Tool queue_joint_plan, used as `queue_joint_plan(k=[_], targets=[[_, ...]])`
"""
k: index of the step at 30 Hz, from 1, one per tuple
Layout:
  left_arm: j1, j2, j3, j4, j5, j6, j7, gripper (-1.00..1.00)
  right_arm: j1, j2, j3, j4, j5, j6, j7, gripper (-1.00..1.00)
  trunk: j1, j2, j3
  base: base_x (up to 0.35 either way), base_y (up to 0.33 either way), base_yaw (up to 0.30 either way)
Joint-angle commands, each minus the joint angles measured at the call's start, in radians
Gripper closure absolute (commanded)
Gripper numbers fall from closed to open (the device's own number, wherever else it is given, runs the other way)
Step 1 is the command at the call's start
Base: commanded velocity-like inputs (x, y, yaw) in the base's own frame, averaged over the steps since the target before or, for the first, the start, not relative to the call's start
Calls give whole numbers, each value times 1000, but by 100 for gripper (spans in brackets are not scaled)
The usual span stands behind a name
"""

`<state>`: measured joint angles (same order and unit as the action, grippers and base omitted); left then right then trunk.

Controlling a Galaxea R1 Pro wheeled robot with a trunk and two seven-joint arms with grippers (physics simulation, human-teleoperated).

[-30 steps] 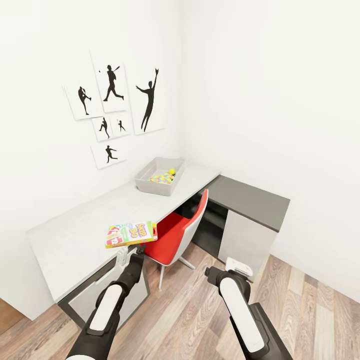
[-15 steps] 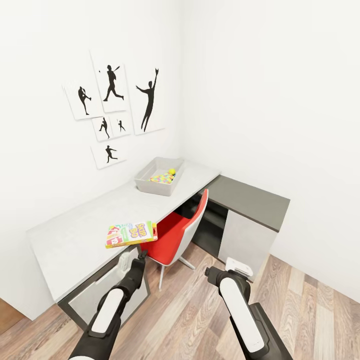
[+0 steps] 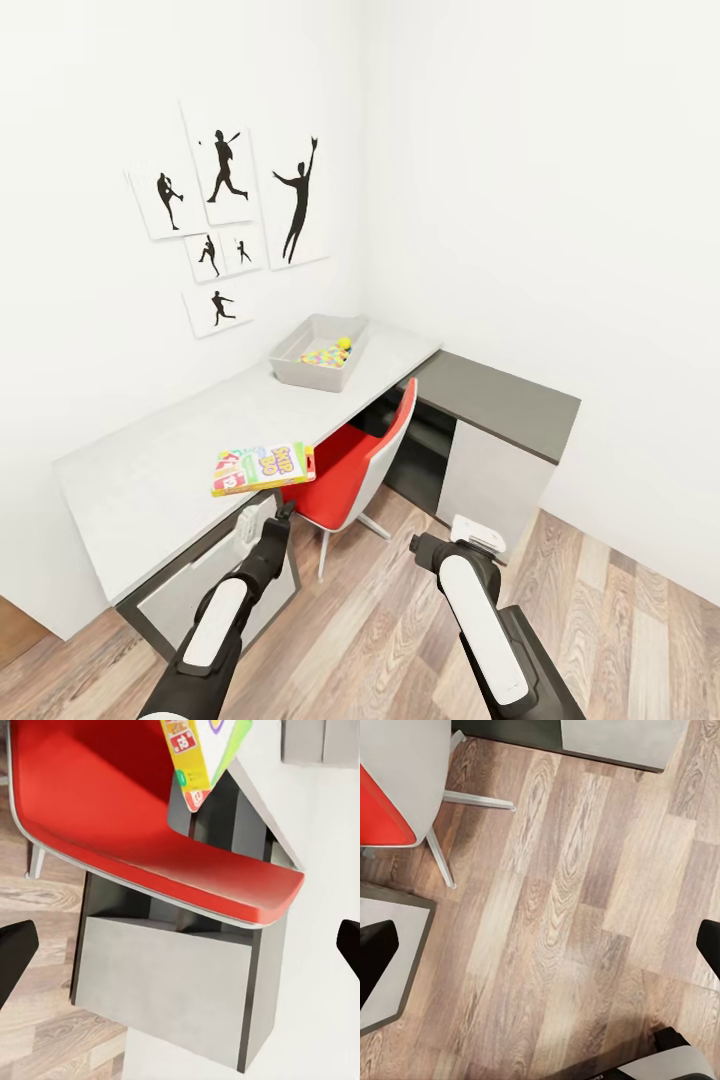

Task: Put all the toys in the child's room - the three board games (two on the bed and one on the table), the two jigsaw puzzles on the table, and the tennis ball on the table - inside the toy box on the table in the child's room.

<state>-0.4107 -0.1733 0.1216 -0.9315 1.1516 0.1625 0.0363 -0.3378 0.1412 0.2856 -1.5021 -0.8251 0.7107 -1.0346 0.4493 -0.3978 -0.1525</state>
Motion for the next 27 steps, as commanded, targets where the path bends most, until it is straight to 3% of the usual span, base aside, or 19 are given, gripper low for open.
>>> queue_joint_plan(k=[1, 13, 27], targets=[[-1, -1, 3, -2, 10, 3, 3, -100, -1, 0, 1, -1, -7, 6, -9, -100, 1, -2, -2, 85, 0, 121], [0, -1, 1, -2, 8, -13, 2, -100, -1, 0, 1, -1, -8, 6, -9, -100, 1, -2, -2, 208, 0, 136], [0, -1, 0, -3, 9, -15, 2, -100, -1, 0, 1, -1, -8, 5, -9, -100, 1, -2, -2, 69, 0, 62]])
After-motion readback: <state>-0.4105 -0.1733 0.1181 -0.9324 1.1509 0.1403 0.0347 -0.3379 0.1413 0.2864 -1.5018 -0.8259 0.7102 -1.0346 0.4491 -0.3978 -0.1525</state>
